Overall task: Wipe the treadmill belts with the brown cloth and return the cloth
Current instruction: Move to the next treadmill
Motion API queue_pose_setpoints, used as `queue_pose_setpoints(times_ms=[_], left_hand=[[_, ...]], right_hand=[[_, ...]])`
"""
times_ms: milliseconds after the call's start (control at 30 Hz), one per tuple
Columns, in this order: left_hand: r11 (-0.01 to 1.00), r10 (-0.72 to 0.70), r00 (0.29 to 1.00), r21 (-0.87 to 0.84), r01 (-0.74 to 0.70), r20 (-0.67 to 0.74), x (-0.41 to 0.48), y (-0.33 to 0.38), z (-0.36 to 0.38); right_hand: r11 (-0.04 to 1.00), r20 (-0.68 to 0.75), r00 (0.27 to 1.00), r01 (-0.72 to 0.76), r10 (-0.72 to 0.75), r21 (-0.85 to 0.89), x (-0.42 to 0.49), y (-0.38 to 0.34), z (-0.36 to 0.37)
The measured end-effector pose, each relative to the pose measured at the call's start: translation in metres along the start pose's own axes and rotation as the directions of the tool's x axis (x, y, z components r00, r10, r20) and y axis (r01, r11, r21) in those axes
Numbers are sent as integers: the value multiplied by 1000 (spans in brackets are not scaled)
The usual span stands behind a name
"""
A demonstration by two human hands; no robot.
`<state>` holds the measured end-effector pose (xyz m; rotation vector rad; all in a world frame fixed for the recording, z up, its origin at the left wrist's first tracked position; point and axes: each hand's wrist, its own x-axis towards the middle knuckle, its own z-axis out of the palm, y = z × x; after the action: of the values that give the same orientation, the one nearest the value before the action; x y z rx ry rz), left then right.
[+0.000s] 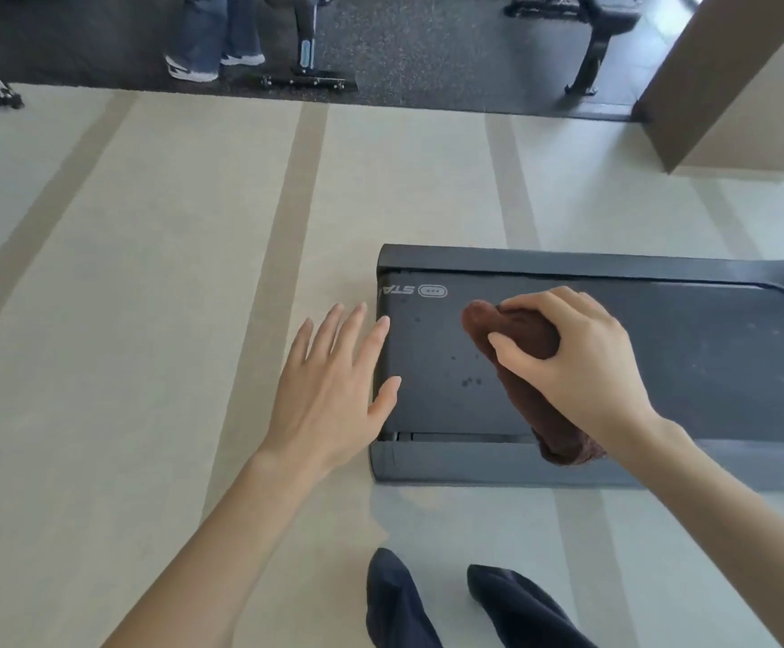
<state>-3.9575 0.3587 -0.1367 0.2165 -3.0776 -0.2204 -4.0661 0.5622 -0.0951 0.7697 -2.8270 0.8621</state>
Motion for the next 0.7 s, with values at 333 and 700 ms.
queue_pose_setpoints(times_ms=[333, 700], left_hand=[[981, 189, 979, 18, -191, 76, 14, 95, -34], [942, 336, 941, -24, -336, 35, 10, 267, -22]], right_hand=[[978, -114, 972, -208, 205, -19, -64, 45, -99], [942, -224, 922, -333, 316, -38, -139, 159, -219]])
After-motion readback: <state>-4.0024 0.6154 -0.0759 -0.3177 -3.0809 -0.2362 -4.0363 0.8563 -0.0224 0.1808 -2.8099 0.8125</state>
